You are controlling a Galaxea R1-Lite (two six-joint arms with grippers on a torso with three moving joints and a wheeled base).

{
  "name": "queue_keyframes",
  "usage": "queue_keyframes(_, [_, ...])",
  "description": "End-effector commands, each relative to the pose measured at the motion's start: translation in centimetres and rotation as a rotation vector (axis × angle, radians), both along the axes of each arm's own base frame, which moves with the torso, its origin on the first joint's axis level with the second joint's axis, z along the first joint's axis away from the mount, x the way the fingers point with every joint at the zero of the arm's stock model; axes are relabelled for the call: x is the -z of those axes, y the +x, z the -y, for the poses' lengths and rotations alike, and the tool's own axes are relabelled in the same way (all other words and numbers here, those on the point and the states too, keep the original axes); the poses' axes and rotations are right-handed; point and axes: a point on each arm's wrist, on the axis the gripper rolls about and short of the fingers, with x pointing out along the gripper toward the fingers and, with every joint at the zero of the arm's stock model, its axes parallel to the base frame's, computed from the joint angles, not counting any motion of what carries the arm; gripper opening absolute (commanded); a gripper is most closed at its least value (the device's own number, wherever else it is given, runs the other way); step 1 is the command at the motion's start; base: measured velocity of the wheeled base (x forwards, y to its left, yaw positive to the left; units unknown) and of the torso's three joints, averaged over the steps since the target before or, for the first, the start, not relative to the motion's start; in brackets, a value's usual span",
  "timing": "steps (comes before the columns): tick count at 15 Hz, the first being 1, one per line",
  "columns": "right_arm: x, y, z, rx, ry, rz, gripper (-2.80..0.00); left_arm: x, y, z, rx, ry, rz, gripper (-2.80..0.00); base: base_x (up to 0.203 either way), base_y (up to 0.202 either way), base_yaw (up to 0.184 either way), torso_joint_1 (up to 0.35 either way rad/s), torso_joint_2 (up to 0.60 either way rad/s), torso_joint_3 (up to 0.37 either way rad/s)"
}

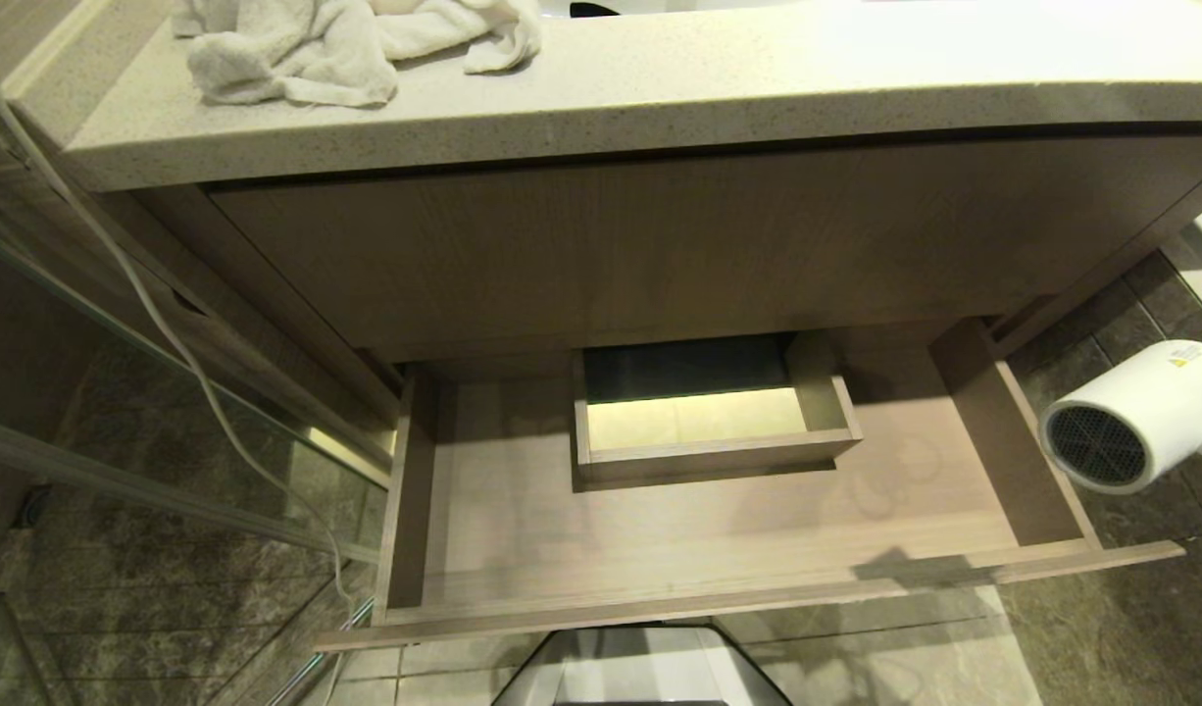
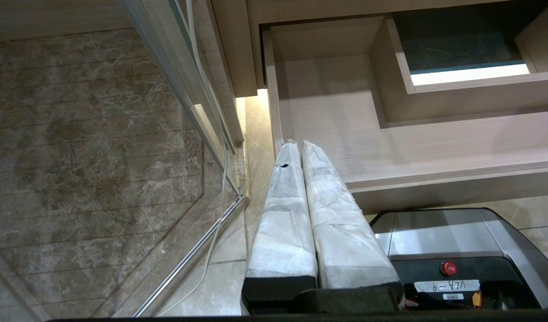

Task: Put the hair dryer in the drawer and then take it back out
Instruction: Put it into the drawer

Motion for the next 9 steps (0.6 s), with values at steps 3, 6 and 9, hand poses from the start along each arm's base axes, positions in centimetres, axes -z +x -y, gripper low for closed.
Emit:
queue_keyframes(3, [2.0, 4.4, 2.9, -0.006, 0.095, -0.149, -2.8, 0.0, 0.0, 0.0, 0.0, 0.0, -0.001, -2.8, 0.0, 0.0, 0.0, 0.0, 0.0, 0.0])
queue_keyframes(6, [4.1, 7.4, 4.9, 0.002, 0.146, -0.24, -2.8, 0.0, 0.0, 0.0, 0.0, 0.0, 0.0, -2.8, 0.0, 0.0, 0.0, 0.0, 0.0, 0.0])
queue_keyframes(9, [6.6, 11.3, 7.3, 0.026, 0.185, -0.378, -2.8, 0.0, 0.0, 0.0, 0.0, 0.0, -0.001, -2.8, 0.0, 0.0, 0.0, 0.0, 0.0, 0.0])
